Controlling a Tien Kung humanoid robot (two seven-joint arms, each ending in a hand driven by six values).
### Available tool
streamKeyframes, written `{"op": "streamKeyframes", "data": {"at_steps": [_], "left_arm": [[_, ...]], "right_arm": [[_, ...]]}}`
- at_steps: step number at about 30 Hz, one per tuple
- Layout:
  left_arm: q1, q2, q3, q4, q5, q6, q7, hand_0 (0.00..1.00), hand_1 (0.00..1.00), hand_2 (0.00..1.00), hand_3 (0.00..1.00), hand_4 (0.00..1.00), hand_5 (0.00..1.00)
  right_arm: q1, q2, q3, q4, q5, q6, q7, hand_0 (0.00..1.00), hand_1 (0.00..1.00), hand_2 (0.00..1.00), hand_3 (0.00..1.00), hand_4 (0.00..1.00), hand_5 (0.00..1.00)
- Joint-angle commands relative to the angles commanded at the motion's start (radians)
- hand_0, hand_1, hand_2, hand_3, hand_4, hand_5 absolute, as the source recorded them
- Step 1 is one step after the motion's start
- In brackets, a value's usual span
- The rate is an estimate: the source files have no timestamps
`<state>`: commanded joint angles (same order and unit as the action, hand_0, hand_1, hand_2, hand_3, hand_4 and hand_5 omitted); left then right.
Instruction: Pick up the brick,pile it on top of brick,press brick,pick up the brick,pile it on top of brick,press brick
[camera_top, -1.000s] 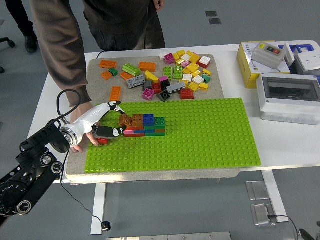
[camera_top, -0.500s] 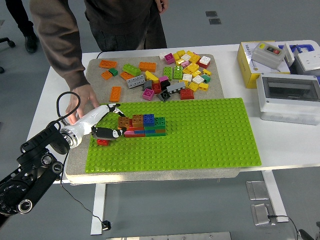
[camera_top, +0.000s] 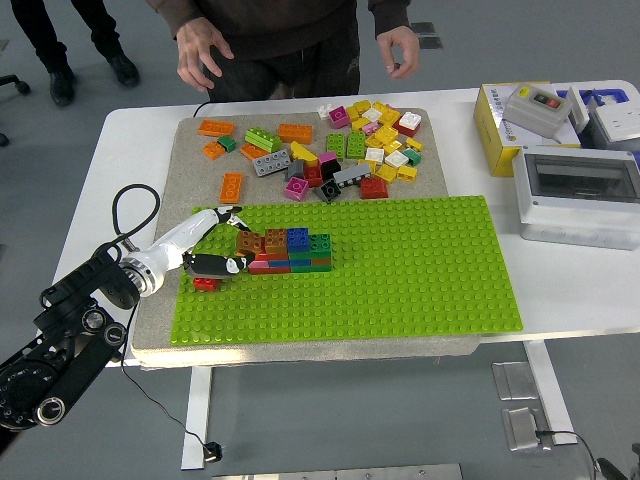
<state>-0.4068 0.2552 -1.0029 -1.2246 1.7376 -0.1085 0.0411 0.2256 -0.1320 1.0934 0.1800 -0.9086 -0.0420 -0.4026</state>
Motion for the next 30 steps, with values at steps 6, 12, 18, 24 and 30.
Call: {"op": "streamKeyframes", "data": {"at_steps": [6, 12, 18, 24, 30], "left_arm": [[-0.001, 0.000, -0.009, 0.005, -0.051, 0.019, -0.036, 0.988, 0.970, 0.961, 0.539, 0.682, 0.261], [-0.003, -0.003, -0.005, 0.018, -0.097, 0.033, -0.060, 0.988, 0.970, 0.960, 0.541, 0.676, 0.261], [-0.006, -0.009, 0.005, 0.044, -0.121, 0.041, -0.074, 0.989, 0.966, 0.959, 0.536, 0.684, 0.265], [-0.010, -0.012, 0.013, 0.058, -0.127, 0.045, -0.079, 0.988, 0.966, 0.959, 0.537, 0.682, 0.266], [-0.013, -0.015, 0.020, 0.069, -0.128, 0.046, -0.080, 0.987, 0.965, 0.958, 0.538, 0.679, 0.265]], "right_arm": [[0.000, 0.001, -0.002, 0.000, -0.002, 0.000, 0.001, 0.732, 0.698, 0.697, 0.781, 0.626, 0.998], [0.002, 0.001, -0.007, 0.000, 0.000, 0.000, 0.003, 0.732, 0.698, 0.697, 0.781, 0.626, 0.998], [0.003, 0.003, -0.013, 0.000, 0.003, -0.001, 0.005, 0.732, 0.697, 0.697, 0.780, 0.625, 0.998], [0.006, 0.004, -0.016, 0.000, 0.001, -0.001, 0.005, 0.732, 0.697, 0.696, 0.781, 0.625, 0.998], [0.009, 0.003, -0.015, 0.000, 0.000, 0.000, 0.005, 0.731, 0.697, 0.696, 0.780, 0.625, 0.998]]}}
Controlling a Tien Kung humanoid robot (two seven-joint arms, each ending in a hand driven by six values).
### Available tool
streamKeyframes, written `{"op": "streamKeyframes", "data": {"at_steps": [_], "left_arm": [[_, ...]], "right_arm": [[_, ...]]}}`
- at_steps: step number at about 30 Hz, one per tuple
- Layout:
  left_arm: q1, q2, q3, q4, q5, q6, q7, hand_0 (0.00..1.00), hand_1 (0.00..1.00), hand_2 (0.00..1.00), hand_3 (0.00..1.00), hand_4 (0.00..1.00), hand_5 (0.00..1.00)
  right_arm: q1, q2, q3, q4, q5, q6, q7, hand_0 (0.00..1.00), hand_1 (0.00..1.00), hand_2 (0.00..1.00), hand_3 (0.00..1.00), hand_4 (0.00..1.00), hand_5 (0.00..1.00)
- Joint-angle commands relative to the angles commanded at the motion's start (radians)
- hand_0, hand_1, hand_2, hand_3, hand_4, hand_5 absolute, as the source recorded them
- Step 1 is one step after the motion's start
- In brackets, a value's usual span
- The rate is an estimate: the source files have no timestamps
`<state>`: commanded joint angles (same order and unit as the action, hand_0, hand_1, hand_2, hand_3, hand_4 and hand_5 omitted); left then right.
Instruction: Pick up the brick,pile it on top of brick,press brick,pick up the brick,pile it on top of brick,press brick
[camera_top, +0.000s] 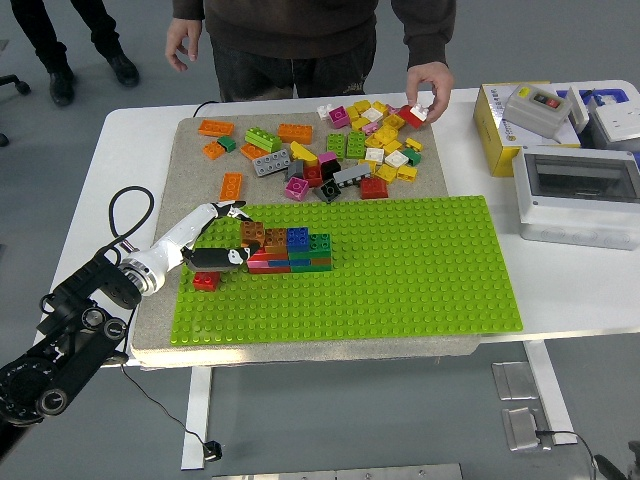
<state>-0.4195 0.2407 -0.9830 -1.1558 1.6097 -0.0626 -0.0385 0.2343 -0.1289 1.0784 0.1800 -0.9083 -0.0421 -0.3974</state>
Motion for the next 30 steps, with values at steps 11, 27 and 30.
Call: {"op": "streamKeyframes", "data": {"at_steps": [11, 27, 30], "left_arm": [[-0.002, -0.001, 0.014, 0.017, -0.003, -0.002, 0.000, 0.984, 0.963, 0.954, 0.544, 0.667, 0.263], [-0.012, -0.008, 0.039, 0.039, -0.024, 0.012, -0.015, 0.984, 0.960, 0.954, 0.555, 0.643, 0.266], [-0.013, -0.009, 0.039, 0.039, -0.022, 0.014, -0.016, 0.984, 0.960, 0.954, 0.555, 0.643, 0.266]], "right_arm": [[0.001, 0.000, 0.000, 0.000, -0.005, 0.002, -0.001, 0.731, 0.696, 0.698, 0.779, 0.622, 0.998], [0.000, 0.003, -0.011, 0.000, 0.000, 0.002, 0.001, 0.732, 0.696, 0.698, 0.779, 0.619, 0.998], [0.000, 0.003, -0.012, 0.000, -0.001, 0.003, 0.001, 0.731, 0.696, 0.698, 0.780, 0.619, 0.998]]}}
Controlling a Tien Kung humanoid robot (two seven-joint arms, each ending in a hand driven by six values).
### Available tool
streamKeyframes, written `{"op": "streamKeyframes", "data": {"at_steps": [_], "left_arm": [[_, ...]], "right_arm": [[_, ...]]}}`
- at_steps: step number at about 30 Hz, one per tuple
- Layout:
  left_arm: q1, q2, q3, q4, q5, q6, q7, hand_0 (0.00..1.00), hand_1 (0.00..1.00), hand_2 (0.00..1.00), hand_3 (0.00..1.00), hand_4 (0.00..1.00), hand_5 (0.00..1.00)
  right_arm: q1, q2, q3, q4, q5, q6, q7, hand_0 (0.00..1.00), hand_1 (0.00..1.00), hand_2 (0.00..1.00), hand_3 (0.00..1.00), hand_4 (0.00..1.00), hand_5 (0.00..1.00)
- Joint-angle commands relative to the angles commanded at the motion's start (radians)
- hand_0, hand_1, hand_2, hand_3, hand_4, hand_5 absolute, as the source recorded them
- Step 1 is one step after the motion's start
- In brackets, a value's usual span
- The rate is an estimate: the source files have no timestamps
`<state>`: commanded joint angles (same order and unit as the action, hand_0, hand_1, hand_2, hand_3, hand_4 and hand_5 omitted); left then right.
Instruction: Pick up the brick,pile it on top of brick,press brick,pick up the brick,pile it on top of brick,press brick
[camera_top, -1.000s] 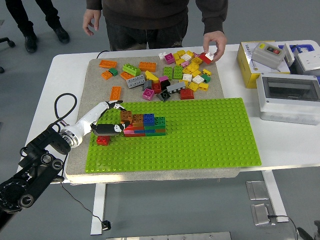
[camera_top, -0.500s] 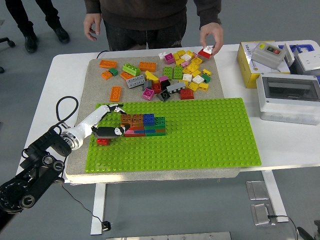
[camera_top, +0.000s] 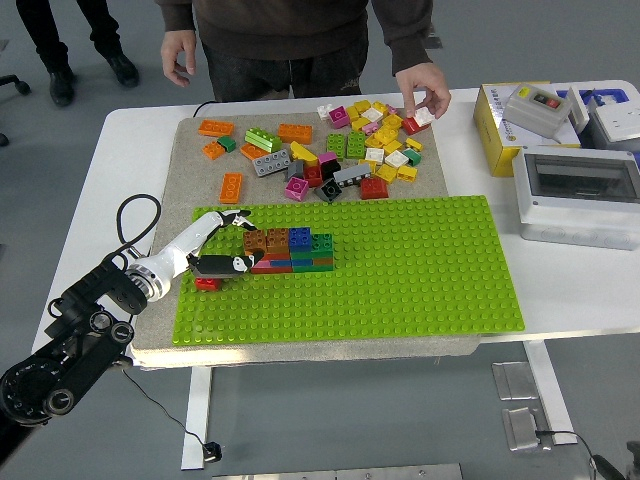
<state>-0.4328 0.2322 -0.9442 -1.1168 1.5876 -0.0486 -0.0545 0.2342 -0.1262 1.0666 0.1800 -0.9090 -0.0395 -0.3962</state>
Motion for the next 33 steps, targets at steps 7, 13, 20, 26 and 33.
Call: {"op": "streamKeyframes", "data": {"at_steps": [7, 13, 20, 26, 33], "left_arm": [[-0.007, -0.002, 0.000, 0.003, 0.004, 0.000, 0.002, 0.983, 0.960, 0.955, 0.556, 0.642, 0.266], [-0.011, -0.002, 0.005, 0.007, 0.005, -0.005, 0.005, 0.983, 0.960, 0.955, 0.557, 0.641, 0.268], [-0.013, -0.002, 0.011, 0.015, 0.005, -0.004, 0.005, 0.983, 0.959, 0.955, 0.556, 0.638, 0.270], [-0.018, -0.004, 0.013, 0.024, 0.004, 0.001, 0.001, 0.980, 0.959, 0.957, 0.560, 0.622, 0.275], [-0.020, -0.005, 0.019, 0.031, 0.005, 0.000, 0.002, 0.979, 0.959, 0.958, 0.561, 0.613, 0.276]], "right_arm": [[0.002, 0.000, 0.001, 0.000, -0.001, 0.000, 0.000, 0.731, 0.695, 0.698, 0.779, 0.615, 0.998], [0.002, 0.000, -0.001, 0.000, 0.007, -0.001, 0.002, 0.731, 0.696, 0.698, 0.779, 0.615, 0.998], [0.002, 0.000, -0.009, 0.000, 0.015, -0.003, 0.004, 0.731, 0.696, 0.698, 0.779, 0.613, 0.998], [0.002, 0.001, -0.017, 0.000, 0.024, -0.004, 0.005, 0.732, 0.695, 0.699, 0.779, 0.613, 0.998], [0.002, 0.001, -0.020, 0.000, 0.029, -0.005, 0.006, 0.730, 0.695, 0.699, 0.778, 0.610, 0.998]]}}
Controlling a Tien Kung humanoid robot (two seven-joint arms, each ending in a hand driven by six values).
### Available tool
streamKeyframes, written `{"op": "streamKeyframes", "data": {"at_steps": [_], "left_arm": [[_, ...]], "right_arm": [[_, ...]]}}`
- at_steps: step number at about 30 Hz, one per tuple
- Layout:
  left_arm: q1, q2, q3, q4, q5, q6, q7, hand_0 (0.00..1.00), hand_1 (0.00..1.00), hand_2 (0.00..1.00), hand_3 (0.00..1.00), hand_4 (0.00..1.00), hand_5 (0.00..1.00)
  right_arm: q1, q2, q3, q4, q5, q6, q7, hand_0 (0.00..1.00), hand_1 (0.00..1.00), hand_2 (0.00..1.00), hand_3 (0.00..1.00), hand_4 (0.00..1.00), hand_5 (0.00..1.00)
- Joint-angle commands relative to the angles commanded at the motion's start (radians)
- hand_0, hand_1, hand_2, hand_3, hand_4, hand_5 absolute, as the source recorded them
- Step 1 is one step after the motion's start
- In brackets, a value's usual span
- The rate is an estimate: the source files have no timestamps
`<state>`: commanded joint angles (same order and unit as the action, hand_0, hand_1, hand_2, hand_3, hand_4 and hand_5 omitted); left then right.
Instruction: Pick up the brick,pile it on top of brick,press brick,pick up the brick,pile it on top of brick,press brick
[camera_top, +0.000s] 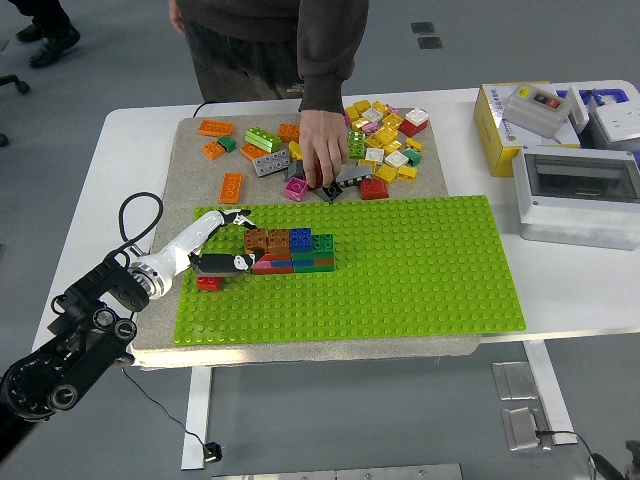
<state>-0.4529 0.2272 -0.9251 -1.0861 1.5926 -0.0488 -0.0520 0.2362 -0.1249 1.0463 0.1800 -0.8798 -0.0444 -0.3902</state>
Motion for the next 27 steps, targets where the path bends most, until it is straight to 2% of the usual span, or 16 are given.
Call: {"op": "streamKeyframes", "data": {"at_steps": [24, 27], "left_arm": [[-0.002, -0.001, 0.007, -0.003, 0.008, -0.004, 0.002, 0.976, 0.958, 0.960, 0.565, 0.603, 0.276], [-0.002, -0.001, 0.007, -0.004, 0.010, -0.008, 0.004, 0.976, 0.959, 0.961, 0.594, 0.593, 0.274]], "right_arm": [[0.002, -0.001, 0.008, 0.000, -0.006, 0.000, -0.001, 0.730, 0.694, 0.699, 0.776, 0.606, 0.998], [0.002, -0.001, 0.009, 0.000, -0.008, 0.000, -0.001, 0.730, 0.694, 0.699, 0.777, 0.607, 0.998]]}}
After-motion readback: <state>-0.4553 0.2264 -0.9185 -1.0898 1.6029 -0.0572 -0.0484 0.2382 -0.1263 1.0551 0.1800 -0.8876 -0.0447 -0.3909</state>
